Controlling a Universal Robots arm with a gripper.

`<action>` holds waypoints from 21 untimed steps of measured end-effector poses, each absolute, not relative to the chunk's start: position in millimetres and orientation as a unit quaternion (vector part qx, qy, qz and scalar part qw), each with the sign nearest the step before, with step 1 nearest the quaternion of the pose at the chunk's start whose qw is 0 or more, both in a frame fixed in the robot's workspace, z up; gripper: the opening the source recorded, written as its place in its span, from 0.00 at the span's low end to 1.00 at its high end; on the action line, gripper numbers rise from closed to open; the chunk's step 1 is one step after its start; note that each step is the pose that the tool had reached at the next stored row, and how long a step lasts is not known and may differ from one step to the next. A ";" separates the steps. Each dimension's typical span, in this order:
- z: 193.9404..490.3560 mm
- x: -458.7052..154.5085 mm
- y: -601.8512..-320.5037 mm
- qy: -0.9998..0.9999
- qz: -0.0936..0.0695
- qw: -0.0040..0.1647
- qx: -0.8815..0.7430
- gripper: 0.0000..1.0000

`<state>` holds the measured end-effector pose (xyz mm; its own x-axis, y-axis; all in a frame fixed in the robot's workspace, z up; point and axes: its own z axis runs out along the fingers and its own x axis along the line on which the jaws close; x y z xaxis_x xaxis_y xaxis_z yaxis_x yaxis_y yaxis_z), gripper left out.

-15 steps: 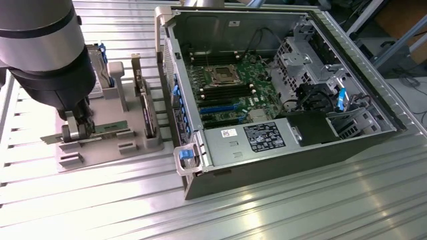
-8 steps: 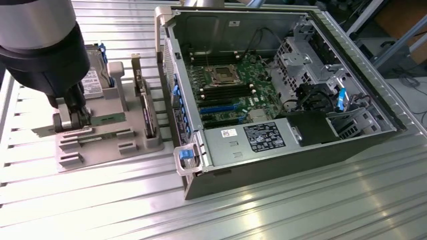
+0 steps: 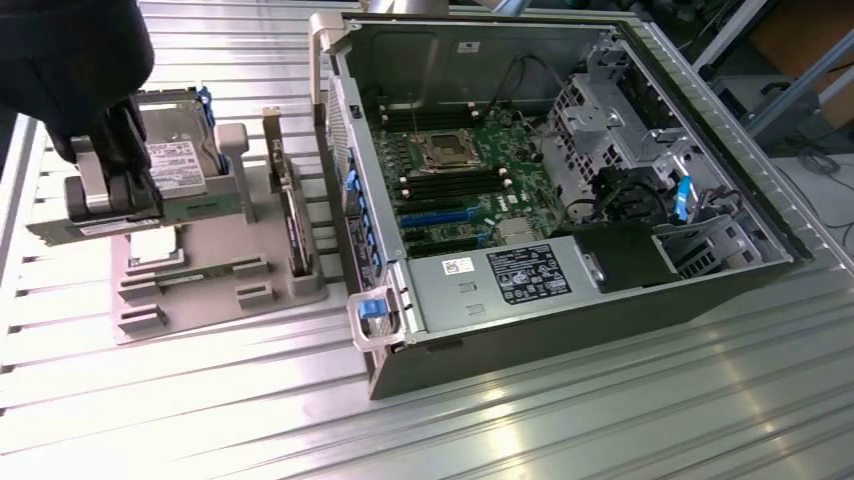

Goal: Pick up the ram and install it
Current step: 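Pick up the ram and move it above insertion slot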

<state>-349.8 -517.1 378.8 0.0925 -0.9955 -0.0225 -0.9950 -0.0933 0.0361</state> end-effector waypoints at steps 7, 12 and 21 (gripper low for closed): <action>392.3 -349.8 -517.1 -0.673 -0.020 0.006 0.739 0.12; 392.3 -340.7 -517.1 -0.673 -0.020 0.006 0.739 0.12; 392.3 -310.1 -517.1 -0.673 -0.020 0.006 0.739 0.12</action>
